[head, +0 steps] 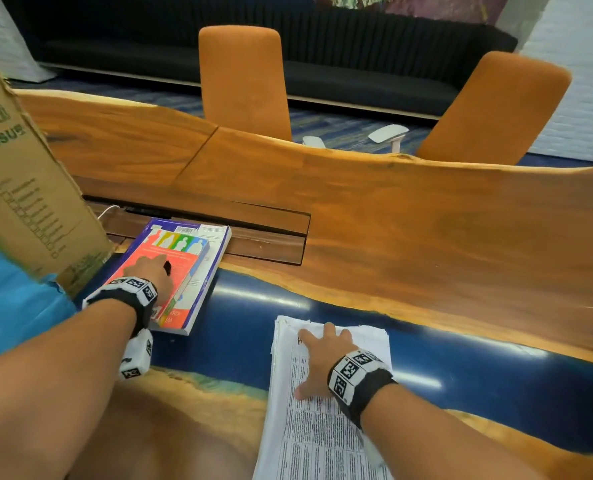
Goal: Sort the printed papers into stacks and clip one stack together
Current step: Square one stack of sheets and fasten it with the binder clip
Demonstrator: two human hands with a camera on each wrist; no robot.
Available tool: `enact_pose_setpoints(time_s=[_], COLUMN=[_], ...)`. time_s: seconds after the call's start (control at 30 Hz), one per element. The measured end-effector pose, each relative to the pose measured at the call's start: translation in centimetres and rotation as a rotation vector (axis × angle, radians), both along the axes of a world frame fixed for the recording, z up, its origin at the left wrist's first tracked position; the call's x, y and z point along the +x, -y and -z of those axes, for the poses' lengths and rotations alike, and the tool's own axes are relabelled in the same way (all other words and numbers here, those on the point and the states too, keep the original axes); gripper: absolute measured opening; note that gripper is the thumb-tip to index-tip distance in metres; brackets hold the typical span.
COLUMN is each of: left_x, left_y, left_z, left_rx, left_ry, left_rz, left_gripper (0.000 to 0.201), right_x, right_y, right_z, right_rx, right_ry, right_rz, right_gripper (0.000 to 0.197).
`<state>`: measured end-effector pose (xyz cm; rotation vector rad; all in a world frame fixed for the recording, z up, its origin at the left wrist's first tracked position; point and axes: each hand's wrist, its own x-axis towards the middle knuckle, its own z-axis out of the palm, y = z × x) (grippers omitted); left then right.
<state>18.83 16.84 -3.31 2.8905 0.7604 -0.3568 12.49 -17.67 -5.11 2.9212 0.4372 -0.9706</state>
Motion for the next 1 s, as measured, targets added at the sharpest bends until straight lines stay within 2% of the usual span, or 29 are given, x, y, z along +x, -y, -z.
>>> enact_pose_setpoints(time_s=[0.13,0.23,0.33,0.4,0.47,0.5,0.6,0.73,0.9,1.0], left_x=[-0.4,-1.9,-4.5,-6.5,-8.6,-9.6,-11.9,-13.4,-13.8,-14.1], left_y=[0.6,2.4,6.2,9.4,12.8,14.4,18.4,22.1,23.9,24.7], left_z=[-0.3,-1.8,-3.0,-3.0,-2.1,-1.7,-0.6,-0.4,-2.1,-3.3], left_rx=[0.056,-0.117,-0.5,-0.884,-1.221,-1.307,-1.402,-1.488,-1.47,-1.593], left_ry=[0.036,0.212,0.37,0.412,0.402,0.386,0.313,0.15,0.039,0.07], left_rz=[-0.036,-0.095,-0.144,-0.206,-0.364,-0.436,-0.544,-0.581,-0.498,-0.451], left_gripper=[0.03,0.016,0.012,0.013,0.014,0.015,0.015,0.017,0.022,0.03], right_x=[-0.1,-0.5,-1.4,-2.1,-2.6,-2.9,-3.9,-5.5,-5.2,-4.8], right_y=[0.2,0.5,1.2,1.8,2.6,2.9,3.2,1.6,2.1,3.3], right_z=[-0.1,-0.2,0.0,-0.2,-1.0,-1.4,-2.9,-5.2,-6.0,-6.1], right_rx=[0.019,0.051,0.088,0.113,0.152,0.185,0.445,1.045,1.141,1.224], right_ry=[0.0,0.024,0.055,0.056,0.084,0.126,0.224,0.06,0.147,0.107], right_rz=[0.011,0.015,0.03,0.05,0.071,0.075,0.118,0.322,0.4,0.533], right_gripper=[0.104,0.1,0.097,0.092,0.076,0.066,0.05,0.028,0.007,0.007])
